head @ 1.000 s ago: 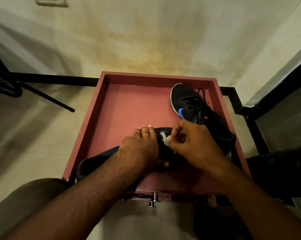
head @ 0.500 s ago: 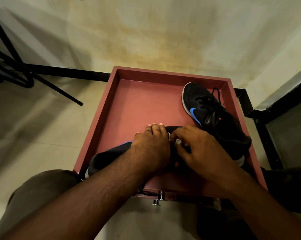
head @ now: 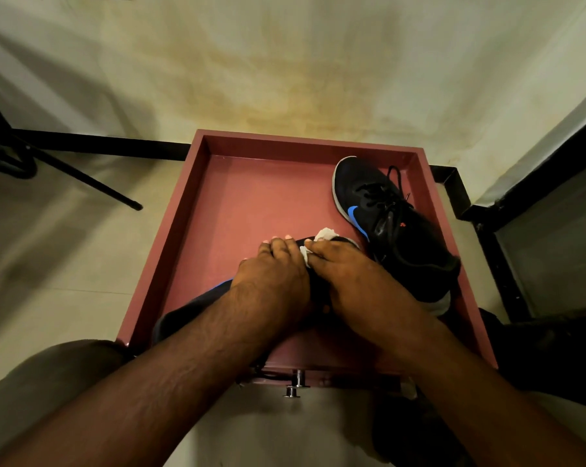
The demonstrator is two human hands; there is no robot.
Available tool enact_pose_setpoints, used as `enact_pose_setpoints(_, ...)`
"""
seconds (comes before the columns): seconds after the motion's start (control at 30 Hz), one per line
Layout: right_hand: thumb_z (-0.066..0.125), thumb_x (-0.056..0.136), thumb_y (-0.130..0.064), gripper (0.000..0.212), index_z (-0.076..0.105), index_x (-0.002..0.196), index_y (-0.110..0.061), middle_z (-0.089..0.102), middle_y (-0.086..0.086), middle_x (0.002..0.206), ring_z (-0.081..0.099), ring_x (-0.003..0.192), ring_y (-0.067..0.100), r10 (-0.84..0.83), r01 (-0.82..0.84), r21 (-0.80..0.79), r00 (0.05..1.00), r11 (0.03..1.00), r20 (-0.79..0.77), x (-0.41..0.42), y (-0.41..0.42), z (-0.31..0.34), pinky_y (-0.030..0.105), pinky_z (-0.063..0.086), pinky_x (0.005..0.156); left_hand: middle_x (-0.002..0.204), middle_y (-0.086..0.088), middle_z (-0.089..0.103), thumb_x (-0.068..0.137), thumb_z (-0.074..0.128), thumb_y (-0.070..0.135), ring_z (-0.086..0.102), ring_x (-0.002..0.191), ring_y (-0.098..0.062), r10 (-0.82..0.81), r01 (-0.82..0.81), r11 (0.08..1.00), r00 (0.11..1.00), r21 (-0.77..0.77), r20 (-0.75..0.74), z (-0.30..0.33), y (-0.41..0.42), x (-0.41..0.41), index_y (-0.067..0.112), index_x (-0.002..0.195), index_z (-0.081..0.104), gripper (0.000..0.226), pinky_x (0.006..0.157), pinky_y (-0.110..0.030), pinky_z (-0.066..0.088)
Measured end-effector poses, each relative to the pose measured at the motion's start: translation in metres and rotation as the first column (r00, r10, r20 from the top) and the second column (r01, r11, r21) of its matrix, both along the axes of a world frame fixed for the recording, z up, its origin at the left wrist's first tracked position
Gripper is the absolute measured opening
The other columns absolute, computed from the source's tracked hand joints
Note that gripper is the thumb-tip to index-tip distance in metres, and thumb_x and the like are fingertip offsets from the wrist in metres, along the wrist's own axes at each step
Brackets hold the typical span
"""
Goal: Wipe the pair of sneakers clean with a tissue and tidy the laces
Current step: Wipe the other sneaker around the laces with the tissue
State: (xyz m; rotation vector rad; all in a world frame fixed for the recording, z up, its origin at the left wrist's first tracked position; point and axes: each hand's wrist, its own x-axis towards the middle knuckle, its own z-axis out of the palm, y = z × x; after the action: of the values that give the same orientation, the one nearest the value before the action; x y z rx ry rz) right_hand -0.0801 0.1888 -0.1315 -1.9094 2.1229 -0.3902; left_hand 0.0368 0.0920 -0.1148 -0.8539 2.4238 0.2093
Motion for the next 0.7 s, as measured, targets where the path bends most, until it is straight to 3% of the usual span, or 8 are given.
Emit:
enact_pose_setpoints(0.03, 0.05, 0.086, -0.024, 0.05, 0.07, 0.13, -0.013, 0.067, 0.007, 0.135, 0.06, 0.129, 0.028, -0.01, 0.01, -0.031, 1.0, 0.999, -0.023, 0.0, 0.001, 0.001, 0.035, 0.041, 0.117, 0.168, -0.027, 0.005, 0.104, 0.033, 0.059, 0.011, 0.157, -0.039, -0.011, 0.011, 1.0, 1.0, 0.004, 0.007, 0.0, 0.0, 0.0, -0.006, 0.159, -0.006, 0.094, 0.12, -0.053, 0.033)
enact_pose_setpoints(0.1, 0.047, 0.093, -0.025, 0.036, 0.075, 0.114, -0.017, 0.071, 0.002, 0.117, 0.064, 0.111, 0.026, -0.093, 0.085, -0.108, 0.993, 0.991, -0.071, 0.001, 0.004, 0.006, 0.043, 0.058, 0.095, 0.168, -0.026, 0.006, 0.098, 0.038, 0.068, 0.012, 0.157, -0.038, -0.042, 0.042, 0.999, 0.999, -0.001, 0.004, 0.001, 0.0, 0.001, -0.006, 0.159, -0.006, 0.105, 0.121, -0.052, 0.032)
enact_pose_setpoints(0.17, 0.05, 0.094, -0.022, 0.027, 0.073, 0.105, -0.016, 0.068, 0.002, 0.106, 0.063, 0.098, 0.025, -0.164, 0.151, -0.159, 0.983, 0.976, -0.076, 0.0, 0.005, 0.01, 0.043, 0.059, 0.079, 0.169, -0.025, 0.005, 0.094, 0.041, 0.072, 0.011, 0.157, -0.037, -0.08, 0.08, 0.997, 0.997, -0.004, -0.004, 0.001, -0.001, 0.002, -0.005, 0.159, -0.006, 0.112, 0.122, -0.051, 0.029)
enact_pose_setpoints(0.3, 0.035, 0.093, -0.034, 0.047, 0.076, 0.11, -0.017, 0.07, 0.003, 0.113, 0.064, 0.109, 0.023, -0.07, 0.068, -0.04, 0.996, 0.997, -0.048, 0.0, -0.002, 0.006, 0.041, 0.054, 0.095, 0.169, -0.023, 0.005, 0.092, 0.045, 0.075, 0.011, 0.157, -0.036, -0.104, 0.104, 0.995, 0.995, -0.003, -0.013, 0.002, -0.001, 0.002, -0.004, 0.16, -0.005, 0.116, 0.122, -0.051, 0.03)
enact_pose_setpoints(0.43, 0.044, 0.104, -0.037, 0.032, 0.072, 0.119, -0.035, 0.065, -0.004, 0.108, 0.059, 0.107, 0.02, -0.153, 0.161, 0.017, 0.961, 0.987, -0.232, 0.007, 0.003, 0.025, 0.036, 0.056, 0.08, 0.17, -0.021, 0.005, 0.091, 0.047, 0.075, 0.011, 0.158, -0.034, -0.068, 0.067, 0.998, 0.998, -0.011, -0.018, 0.005, 0.004, 0.001, -0.002, 0.16, -0.007, 0.117, 0.121, -0.051, 0.033)
enact_pose_setpoints(0.57, 0.054, 0.1, -0.038, 0.027, 0.074, 0.115, -0.03, 0.065, 0.0, 0.11, 0.063, 0.1, 0.02, -0.222, 0.252, 0.074, 0.934, 0.965, -0.278, 0.008, 0.011, 0.047, 0.034, 0.054, 0.082, 0.171, -0.019, 0.003, 0.091, 0.048, 0.073, 0.008, 0.158, -0.032, -0.073, 0.073, 0.997, 0.997, -0.008, -0.018, 0.006, 0.003, 0.0, -0.002, 0.16, -0.009, 0.117, 0.121, -0.052, 0.031)
enact_pose_setpoints(0.7, 0.061, 0.094, -0.036, 0.021, 0.078, 0.095, -0.025, 0.072, -0.004, 0.091, 0.068, 0.082, 0.018, -0.298, 0.303, 0.011, 0.944, 0.953, -0.143, 0.004, 0.015, 0.04, 0.033, 0.059, 0.074, 0.171, -0.017, 0.001, 0.087, 0.053, 0.076, 0.006, 0.159, -0.03, -0.081, 0.081, 0.997, 0.996, 0.008, -0.043, 0.003, -0.001, 0.0, 0.001, 0.161, -0.009, 0.122, 0.123, -0.051, 0.028)
